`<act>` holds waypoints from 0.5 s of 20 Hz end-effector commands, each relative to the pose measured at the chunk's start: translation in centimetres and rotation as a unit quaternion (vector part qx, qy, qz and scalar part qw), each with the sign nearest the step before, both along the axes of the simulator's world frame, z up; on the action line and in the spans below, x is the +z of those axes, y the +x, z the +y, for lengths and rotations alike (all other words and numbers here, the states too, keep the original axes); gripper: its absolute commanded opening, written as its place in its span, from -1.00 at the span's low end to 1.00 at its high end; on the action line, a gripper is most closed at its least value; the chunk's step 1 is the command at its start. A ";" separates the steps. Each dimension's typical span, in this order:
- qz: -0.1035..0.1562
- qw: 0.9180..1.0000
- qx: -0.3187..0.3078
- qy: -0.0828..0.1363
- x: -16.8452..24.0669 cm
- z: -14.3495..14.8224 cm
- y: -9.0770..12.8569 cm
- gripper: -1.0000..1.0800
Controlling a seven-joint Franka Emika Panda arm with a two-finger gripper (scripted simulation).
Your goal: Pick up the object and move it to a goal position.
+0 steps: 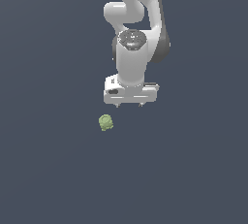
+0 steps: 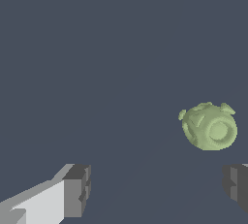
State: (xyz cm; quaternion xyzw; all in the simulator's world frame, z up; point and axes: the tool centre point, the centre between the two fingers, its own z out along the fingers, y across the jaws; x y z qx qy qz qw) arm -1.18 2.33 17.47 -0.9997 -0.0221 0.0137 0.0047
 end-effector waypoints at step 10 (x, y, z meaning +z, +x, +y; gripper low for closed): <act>-0.005 1.000 0.028 -0.004 1.2 0.5 0.2 0.92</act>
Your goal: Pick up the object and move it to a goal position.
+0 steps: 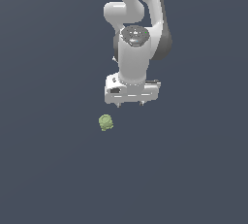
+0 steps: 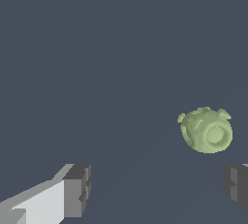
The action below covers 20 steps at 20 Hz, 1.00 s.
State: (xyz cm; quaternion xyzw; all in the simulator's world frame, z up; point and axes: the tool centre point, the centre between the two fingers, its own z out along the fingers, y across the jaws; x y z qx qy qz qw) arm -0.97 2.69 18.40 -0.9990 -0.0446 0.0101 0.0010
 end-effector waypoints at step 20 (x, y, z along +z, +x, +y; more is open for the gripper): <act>-0.004 0.998 0.058 0.000 -3.1 -4.1 0.6 0.92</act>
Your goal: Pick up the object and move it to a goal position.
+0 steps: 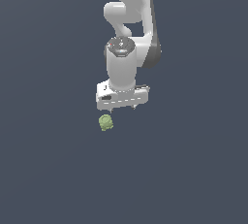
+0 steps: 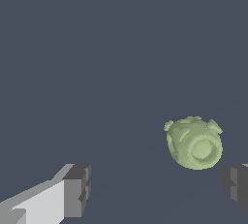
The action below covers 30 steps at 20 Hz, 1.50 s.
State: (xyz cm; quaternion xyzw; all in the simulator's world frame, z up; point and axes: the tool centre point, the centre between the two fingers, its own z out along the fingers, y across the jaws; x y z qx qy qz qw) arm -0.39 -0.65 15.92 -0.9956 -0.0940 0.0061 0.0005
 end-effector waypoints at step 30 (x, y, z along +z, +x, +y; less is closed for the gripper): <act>-0.006 0.995 0.101 0.001 -8.7 -8.6 -0.4 0.92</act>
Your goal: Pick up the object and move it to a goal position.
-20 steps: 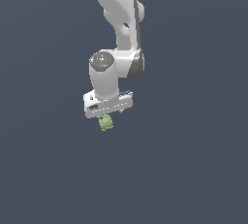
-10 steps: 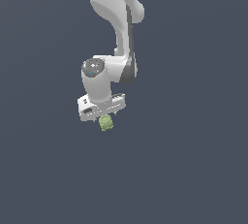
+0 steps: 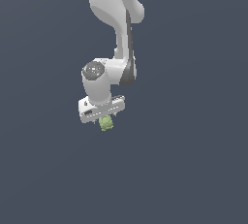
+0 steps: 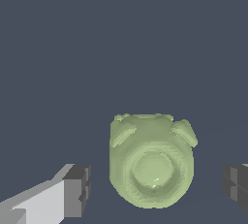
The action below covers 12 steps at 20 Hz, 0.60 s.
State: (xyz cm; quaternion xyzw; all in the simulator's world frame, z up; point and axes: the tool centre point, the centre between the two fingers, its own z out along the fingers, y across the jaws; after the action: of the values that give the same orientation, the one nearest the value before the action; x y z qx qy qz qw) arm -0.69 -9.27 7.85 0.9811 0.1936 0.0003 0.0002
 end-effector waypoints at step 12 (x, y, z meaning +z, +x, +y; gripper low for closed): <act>0.000 1.000 0.001 0.000 -3.9 0.0 0.0 -1.00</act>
State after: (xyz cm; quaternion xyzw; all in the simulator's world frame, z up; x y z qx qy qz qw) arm -0.72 -9.35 4.06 0.9809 0.1946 0.0000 0.0001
